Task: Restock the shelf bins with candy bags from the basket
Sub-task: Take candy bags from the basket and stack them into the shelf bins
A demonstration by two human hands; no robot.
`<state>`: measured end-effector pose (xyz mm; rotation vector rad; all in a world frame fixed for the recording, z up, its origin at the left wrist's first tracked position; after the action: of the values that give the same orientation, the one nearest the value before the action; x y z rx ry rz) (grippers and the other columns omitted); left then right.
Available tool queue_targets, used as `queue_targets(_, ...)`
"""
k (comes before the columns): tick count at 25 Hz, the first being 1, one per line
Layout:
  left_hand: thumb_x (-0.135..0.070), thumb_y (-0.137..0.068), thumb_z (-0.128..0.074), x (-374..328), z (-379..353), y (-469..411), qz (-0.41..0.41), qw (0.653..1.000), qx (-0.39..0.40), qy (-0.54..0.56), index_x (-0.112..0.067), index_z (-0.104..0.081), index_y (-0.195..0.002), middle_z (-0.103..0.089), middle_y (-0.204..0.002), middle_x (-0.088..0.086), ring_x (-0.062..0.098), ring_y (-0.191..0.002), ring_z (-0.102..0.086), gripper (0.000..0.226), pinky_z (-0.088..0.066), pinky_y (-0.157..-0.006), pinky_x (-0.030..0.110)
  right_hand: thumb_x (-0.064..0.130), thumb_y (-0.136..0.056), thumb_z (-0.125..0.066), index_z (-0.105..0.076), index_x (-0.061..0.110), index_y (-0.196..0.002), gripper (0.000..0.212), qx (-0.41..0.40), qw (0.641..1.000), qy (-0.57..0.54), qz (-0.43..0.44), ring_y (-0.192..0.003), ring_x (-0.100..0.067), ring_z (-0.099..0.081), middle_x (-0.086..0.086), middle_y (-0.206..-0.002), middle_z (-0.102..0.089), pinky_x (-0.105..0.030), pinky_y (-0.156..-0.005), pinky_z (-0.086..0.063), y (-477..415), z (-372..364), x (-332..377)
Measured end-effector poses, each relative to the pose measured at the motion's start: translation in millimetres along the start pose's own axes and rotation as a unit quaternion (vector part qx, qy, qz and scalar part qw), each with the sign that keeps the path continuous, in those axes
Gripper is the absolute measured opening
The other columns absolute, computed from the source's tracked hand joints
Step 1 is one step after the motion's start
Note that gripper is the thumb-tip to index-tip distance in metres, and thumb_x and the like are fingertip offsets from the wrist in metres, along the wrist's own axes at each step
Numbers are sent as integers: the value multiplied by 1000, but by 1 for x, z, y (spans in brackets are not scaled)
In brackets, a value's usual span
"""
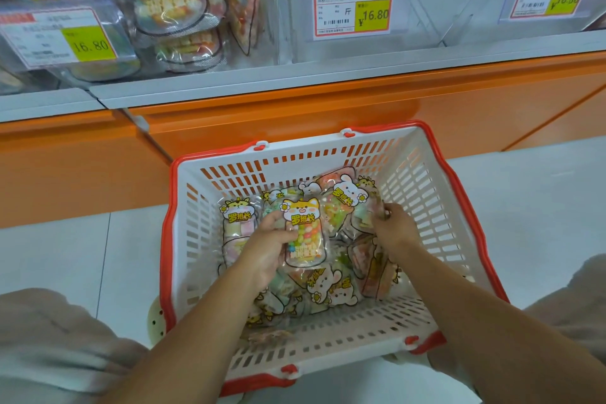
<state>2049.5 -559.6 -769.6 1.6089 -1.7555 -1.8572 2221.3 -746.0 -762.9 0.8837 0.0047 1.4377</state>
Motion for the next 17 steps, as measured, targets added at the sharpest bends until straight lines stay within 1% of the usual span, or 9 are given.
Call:
queue_targets(2, 8, -92, -51, -1, 1, -4, -4, 1000, 4, 10, -12, -48, -137, -66, -120, 14, 25, -94, -67, 49, -57, -69, 37, 23, -96, -52, -64, 15, -109, 19, -1, 991, -134, 0, -85, -27, -65, -11, -97, -69, -39, -71, -53, 4, 11, 5)
queue_targets(3, 7, -93, -50, -1, -1, -5, -4, 1000, 11, 11, -11, -51, -133, -65, -120, 14, 27, -97, -67, 44, -56, -79, 46, 15, -95, -55, -65, 17, -103, 13, 42, 969, -242, -7, -92, -26, -66, -11, -102, -70, -40, -79, -54, 9, 11, 9)
queue_targets(5, 5, -95, -49, -2, -10, -4, 2, 999, 34, 14, -10, -58, -119, -62, -119, 15, 31, -104, -63, 29, -50, -89, 55, 3, -93, -58, -65, 12, -109, 20, 191, 893, -408, -9, -100, -24, -68, -11, -112, -70, -39, -88, -54, 29, 0, 21)
queue_targets(7, 4, -95, -49, -3, -18, -1, 0, 999, 45, 22, -10, -59, -106, -57, -117, 14, 30, -106, -60, 21, -51, -85, 49, 1, -90, -59, -60, 3, -122, 32, 271, 857, -439, -5, -111, -27, -65, -12, -119, -68, -48, -98, -49, 42, -6, 25)
queue_targets(9, 2, -96, -49, -7, -25, 2, -14, 998, 56, 26, -7, -59, -116, -60, -120, 15, 28, -104, -62, 24, -53, -82, 43, 2, -87, -63, -57, 1, -126, 40, 278, 858, -432, 3, -113, -26, -64, -10, -120, -68, -53, -102, -45, 43, -5, 22)
queue_targets(11, -5, -97, -53, -8, -34, 9, -16, 996, 78, 34, -5, -53, -127, -67, -118, 13, 23, -97, -68, 30, -58, -73, 37, 7, -82, -72, -58, 6, -125, 46, 272, 882, -384, 13, -109, -24, -66, -8, -118, -69, -51, -99, -49, 47, -8, 23)
queue_targets(14, -16, -84, -73, -1, -31, 8, -10, 998, 61, -26, -23, -41, -136, -65, -121, 3, 20, -102, -65, 61, -52, -90, 43, 19, -85, -73, -60, 13, -118, 36, 279, 930, -233, 60, -96, -24, -70, -14, -113, -69, -37, -77, -58, 57, -17, 36)
queue_targets(15, -19, -76, -81, -2, -25, 6, -19, 997, 39, -70, -24, -43, -131, -63, -125, 3, 21, -107, -63, 67, -49, -94, 46, 22, -89, -68, -60, 11, -119, 33, 272, 937, -210, 58, -92, -26, -70, -17, -111, -68, -35, -72, -59, 57, -12, 40)
queue_targets(17, -24, -62, -88, 1, -13, 0, -19, 995, 11, -101, -18, -44, -139, -62, -131, 6, 27, -114, -61, 89, -49, -92, 48, 21, -97, -57, -55, 4, -126, 34, 228, 952, -202, 3, -89, -31, -67, -24, -114, -62, -37, -75, -59, 42, 11, 34)
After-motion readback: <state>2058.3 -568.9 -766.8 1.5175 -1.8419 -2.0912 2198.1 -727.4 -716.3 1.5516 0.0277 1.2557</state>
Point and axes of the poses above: each hand's wrist, its own y-axis away from the middle knuckle, its own z-axis out of the back of the hand, x = y × z, the point moved 8 cm from there along -y, towards the middle knuckle
